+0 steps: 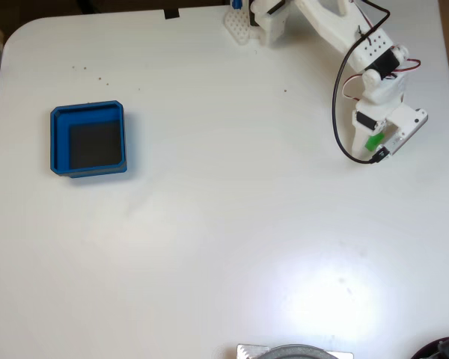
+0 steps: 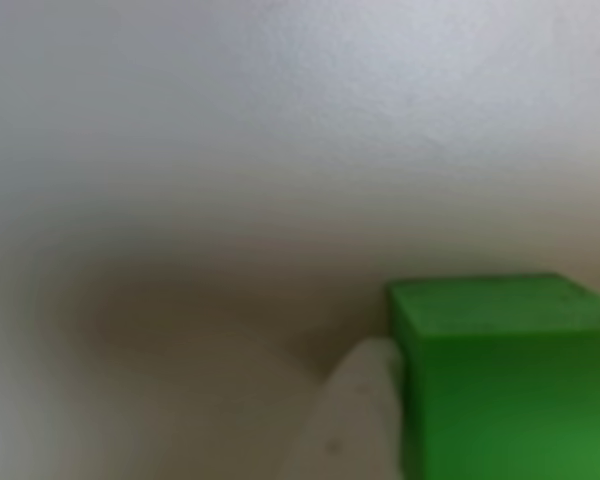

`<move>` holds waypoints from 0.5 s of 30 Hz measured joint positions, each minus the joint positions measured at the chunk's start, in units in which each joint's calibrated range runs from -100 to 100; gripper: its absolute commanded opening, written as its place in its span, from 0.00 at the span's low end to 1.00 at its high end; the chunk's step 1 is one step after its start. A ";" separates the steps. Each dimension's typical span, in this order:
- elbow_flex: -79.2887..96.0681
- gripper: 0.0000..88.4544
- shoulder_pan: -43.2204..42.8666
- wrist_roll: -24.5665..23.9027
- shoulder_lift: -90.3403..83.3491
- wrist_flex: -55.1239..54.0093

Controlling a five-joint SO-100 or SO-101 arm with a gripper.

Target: Pick up green cube and drop it in the blue box

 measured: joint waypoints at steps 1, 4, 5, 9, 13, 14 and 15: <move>0.00 0.41 0.00 0.00 0.00 0.00; 0.00 0.41 0.00 0.00 0.00 0.00; 0.00 0.41 0.00 0.00 0.00 0.00; 0.00 0.41 0.00 0.00 0.00 0.00; 0.00 0.41 0.00 0.00 0.00 0.00; 0.00 0.41 0.00 0.00 0.00 0.00; 0.00 0.40 0.00 0.00 0.00 0.00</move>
